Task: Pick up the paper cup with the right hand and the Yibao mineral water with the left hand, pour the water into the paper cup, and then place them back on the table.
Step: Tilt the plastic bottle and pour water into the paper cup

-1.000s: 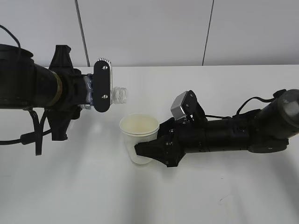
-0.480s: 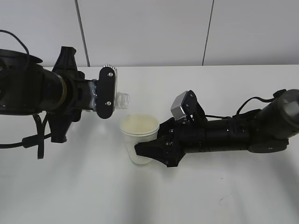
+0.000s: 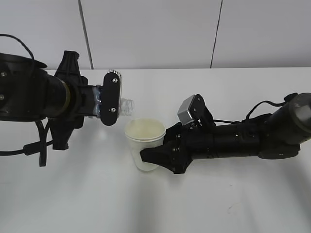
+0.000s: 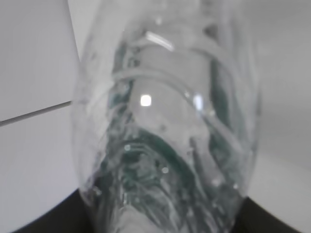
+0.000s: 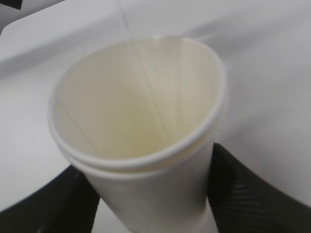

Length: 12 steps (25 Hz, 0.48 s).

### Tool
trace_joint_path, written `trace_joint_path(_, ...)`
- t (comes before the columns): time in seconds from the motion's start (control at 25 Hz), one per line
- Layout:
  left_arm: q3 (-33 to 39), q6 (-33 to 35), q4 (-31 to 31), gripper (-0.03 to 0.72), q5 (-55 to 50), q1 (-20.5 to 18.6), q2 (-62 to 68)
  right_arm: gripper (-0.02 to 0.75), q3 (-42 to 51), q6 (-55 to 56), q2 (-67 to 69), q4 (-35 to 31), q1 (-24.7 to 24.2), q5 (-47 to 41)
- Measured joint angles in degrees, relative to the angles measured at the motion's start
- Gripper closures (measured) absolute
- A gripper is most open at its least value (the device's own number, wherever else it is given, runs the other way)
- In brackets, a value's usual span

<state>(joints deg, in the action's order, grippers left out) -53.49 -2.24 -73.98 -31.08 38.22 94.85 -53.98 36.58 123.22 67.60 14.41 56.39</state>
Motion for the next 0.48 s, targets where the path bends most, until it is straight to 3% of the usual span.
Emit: trace_joint_path(0.48, 0.0, 0.0, -2.2, 0.358, -0.7, 0.0, 0.0, 0.238, 0.0, 0.0, 0.0, 0.0, 0.0, 0.0)
